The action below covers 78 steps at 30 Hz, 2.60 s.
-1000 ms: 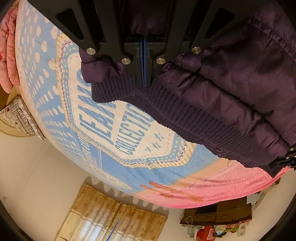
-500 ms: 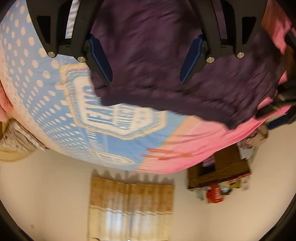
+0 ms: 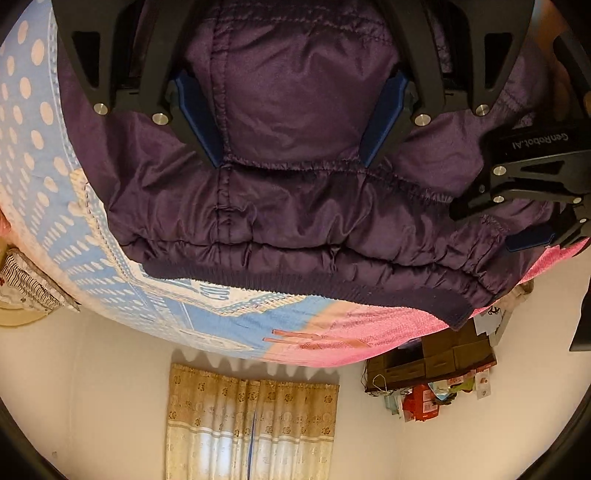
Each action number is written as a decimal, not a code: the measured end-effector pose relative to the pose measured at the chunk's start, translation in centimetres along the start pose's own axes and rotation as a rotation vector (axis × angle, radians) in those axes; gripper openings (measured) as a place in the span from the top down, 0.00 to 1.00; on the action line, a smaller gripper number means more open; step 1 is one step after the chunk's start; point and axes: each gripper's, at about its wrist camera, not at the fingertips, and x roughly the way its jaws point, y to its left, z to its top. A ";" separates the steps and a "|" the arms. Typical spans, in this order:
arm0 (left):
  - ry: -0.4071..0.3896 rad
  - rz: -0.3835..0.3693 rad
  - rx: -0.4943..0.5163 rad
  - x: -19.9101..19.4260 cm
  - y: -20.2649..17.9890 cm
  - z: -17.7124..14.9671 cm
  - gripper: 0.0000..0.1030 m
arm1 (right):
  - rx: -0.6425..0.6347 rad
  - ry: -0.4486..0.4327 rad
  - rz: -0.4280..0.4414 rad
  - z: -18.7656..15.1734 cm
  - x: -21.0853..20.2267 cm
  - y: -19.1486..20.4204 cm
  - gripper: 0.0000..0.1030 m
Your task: Fold large clothes
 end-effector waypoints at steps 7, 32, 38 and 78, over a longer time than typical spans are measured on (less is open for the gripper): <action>0.027 0.013 0.008 0.5 -0.2 -0.2 0.04 | -0.041 0.032 -0.026 0.1 0.5 0.5 0.25; 0.010 0.038 0.016 0.4 -0.6 -0.3 0.03 | -0.055 0.046 -0.036 0.2 1.1 1.0 0.24; 0.006 0.050 0.022 0.3 -1.1 -0.4 0.03 | -0.066 0.051 -0.051 0.1 1.3 1.2 0.24; -0.016 -0.087 -0.384 -7.9 16.4 -6.3 0.00 | -0.012 -0.043 0.027 1.8 -6.9 3.7 0.17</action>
